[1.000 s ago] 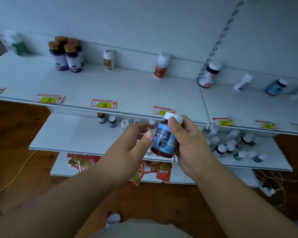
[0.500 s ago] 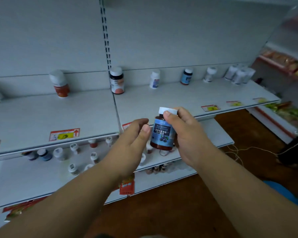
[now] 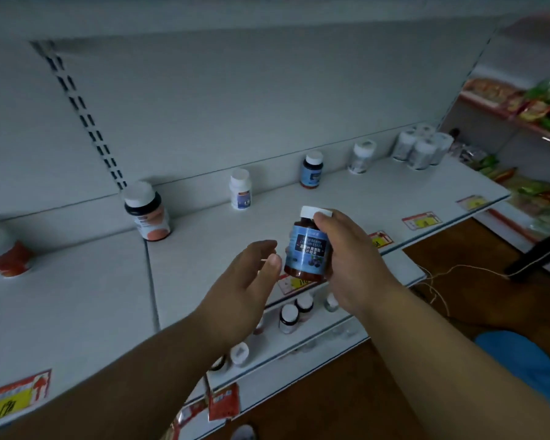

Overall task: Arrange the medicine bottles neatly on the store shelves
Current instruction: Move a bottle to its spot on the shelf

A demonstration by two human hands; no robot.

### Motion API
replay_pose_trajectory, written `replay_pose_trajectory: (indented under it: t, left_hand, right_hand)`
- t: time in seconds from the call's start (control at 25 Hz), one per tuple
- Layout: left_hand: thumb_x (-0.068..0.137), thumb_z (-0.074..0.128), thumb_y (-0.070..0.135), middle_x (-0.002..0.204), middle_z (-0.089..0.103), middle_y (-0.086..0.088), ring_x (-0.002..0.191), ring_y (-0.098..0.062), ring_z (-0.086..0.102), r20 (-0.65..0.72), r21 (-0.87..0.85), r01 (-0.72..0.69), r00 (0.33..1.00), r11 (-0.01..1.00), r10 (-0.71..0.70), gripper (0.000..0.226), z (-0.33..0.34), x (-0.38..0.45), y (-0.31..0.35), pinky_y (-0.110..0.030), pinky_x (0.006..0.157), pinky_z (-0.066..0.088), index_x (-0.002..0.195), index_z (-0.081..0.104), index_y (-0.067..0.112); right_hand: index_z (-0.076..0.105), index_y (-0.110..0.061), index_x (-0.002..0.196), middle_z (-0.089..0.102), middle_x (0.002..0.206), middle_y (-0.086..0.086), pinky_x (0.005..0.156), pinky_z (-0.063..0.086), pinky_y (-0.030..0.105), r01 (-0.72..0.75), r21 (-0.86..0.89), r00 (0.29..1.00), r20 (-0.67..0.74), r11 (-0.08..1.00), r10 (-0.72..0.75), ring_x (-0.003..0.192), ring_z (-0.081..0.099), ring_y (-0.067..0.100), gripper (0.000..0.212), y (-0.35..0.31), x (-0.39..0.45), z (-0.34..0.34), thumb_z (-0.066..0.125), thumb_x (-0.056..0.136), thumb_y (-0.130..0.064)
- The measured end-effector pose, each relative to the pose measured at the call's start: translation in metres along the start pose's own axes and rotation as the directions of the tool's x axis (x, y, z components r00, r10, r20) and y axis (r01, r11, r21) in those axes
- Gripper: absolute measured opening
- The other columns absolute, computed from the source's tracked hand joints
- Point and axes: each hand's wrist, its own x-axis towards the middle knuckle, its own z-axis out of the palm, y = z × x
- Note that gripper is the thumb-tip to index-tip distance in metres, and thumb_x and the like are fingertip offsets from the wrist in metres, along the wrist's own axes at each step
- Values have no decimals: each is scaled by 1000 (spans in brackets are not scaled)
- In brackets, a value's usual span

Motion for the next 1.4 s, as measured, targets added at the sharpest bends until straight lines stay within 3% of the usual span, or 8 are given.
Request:
replay_pose_trajectory:
  t: [0.28, 0.44, 0.6, 0.76, 0.84, 1.0, 1.12, 1.4]
  left_hand:
    - [88, 24, 73, 142, 47, 13, 122, -2, 45, 32, 36, 11, 999, 999, -12, 69, 53, 97, 19, -22, 96, 33, 143, 39, 35]
    - [82, 27, 68, 137, 47, 14, 120, -4, 46, -84, 57, 70, 994, 996, -65, 68, 92, 159, 29, -22, 95, 34, 141, 40, 36]
    - [91, 36, 63, 146, 43, 6, 128, -11, 44, -245, 271, 134, 967, 953, -67, 61, 119, 209, 31, -32, 106, 39, 143, 38, 31]
    - [95, 45, 52, 164, 6, 0, 150, -19, 5, -274, 722, 107, 952, 683, 140, 72, 126, 257, 39, -40, 120, 13, 154, 17, 22]
    - [96, 43, 50, 164, -12, 1, 149, -16, -13, -251, 796, 129, 959, 592, 129, 79, 125, 273, 39, -38, 120, 2, 156, 1, 19]
    - [96, 43, 42, 163, -15, 2, 148, -12, -16, -240, 810, 185, 970, 556, 27, 83, 124, 287, 35, -33, 120, 1, 155, -10, 17]
    - [92, 47, 37, 164, -10, 4, 149, -11, -12, -237, 784, 190, 972, 591, 2, 85, 120, 287, 37, -32, 122, 6, 156, -5, 18]
    - [90, 50, 37, 164, -2, 1, 150, -16, -3, -189, 820, 169, 982, 546, -20, 85, 113, 287, 52, -34, 121, 6, 156, 0, 16]
  right_hand:
    - [66, -26, 96, 73, 87, -6, 91, 56, 47, 79, -90, 995, -52, 993, -84, 86, 71, 14, 11, -11, 89, -74, 56, 98, -28]
    - [61, -26, 104, 70, 105, -3, 95, 54, 48, 100, -359, 995, 61, 928, -84, 99, 67, 15, 16, -23, 162, -127, 64, 92, -36]
    - [57, -24, 114, 65, 106, -6, 77, 52, 29, 197, -641, 974, 213, 742, -75, 97, 62, 12, 34, -39, 228, -157, 73, 86, -35]
    - [60, -18, 118, 65, 108, 2, 77, 47, 30, 417, -732, 903, 398, 538, -159, 95, 60, 16, 36, -43, 295, -157, 74, 86, -25]
    - [62, -17, 117, 66, 109, 8, 82, 51, 36, 516, -734, 853, 490, 441, -183, 96, 62, 22, 35, -37, 320, -152, 75, 84, -25]
    - [60, -13, 110, 61, 112, 12, 77, 44, 35, 616, -763, 787, 583, 197, -201, 102, 59, 32, 23, -24, 345, -142, 65, 88, -20]
    - [54, -9, 124, 55, 127, 14, 87, 43, 37, 604, -775, 795, 570, 184, -210, 112, 55, 33, 32, -23, 350, -139, 58, 93, -16]
    - [49, -7, 124, 48, 127, 18, 82, 41, 38, 611, -773, 784, 560, 172, -268, 107, 54, 35, 35, -20, 338, -139, 59, 91, -10]
